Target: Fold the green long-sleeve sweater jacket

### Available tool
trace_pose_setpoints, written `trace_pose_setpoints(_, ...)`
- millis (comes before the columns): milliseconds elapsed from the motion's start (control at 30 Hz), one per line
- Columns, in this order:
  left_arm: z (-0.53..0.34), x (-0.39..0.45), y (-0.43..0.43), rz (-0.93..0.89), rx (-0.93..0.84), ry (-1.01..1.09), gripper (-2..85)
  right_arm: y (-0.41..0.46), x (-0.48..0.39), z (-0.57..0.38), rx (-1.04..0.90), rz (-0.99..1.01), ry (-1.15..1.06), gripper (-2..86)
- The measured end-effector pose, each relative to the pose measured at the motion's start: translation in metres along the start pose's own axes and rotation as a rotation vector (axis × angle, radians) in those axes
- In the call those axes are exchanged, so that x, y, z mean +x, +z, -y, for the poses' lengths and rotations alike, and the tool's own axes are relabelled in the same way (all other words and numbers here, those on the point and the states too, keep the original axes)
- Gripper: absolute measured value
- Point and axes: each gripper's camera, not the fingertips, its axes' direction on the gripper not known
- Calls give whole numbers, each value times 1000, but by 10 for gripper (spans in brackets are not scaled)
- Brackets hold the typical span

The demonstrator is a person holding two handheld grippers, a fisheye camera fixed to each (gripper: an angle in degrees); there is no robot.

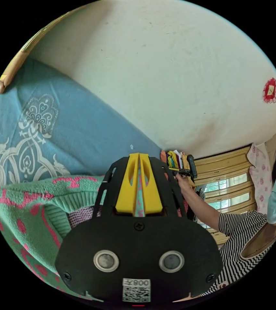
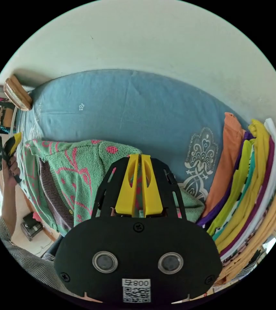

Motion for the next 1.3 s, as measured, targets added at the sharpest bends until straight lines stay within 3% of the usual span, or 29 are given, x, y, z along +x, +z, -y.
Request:
trace_pose_setpoints(133,-58,-43,37,3,-122,-149,81,-21,-22,0,89,11,-8,34)
trace_pose_setpoints(300,-73,-65,48,-42,-85,-199,92,-52,-97,-8,200,14,-240,65)
trace_pose_setpoints(500,-74,-48,-14,204,13,-89,89,-28,-212,12,140,-203,-672,83)
trace_pose_setpoints(667,-60,-67,-49,422,4,-86,84,-3,-264,27,83,-343,-839,79)
trace_pose_setpoints(767,-49,-94,-32,482,-98,-139,66,-2,-278,34,106,-407,-857,54)
trace_pose_setpoints(867,-44,-95,-30,468,-95,-130,32,-17,-279,47,100,-325,-817,34)
trace_pose_setpoints(1067,-14,-51,-59,394,35,0,13,-72,-273,89,207,-179,-696,24)
trace_pose_setpoints(1200,23,-46,-66,383,106,-2,14,-55,-266,137,95,-163,-586,29)
trace_pose_setpoints(1300,33,-72,-50,431,4,-66,20,-35,-257,160,25,-98,-484,42)
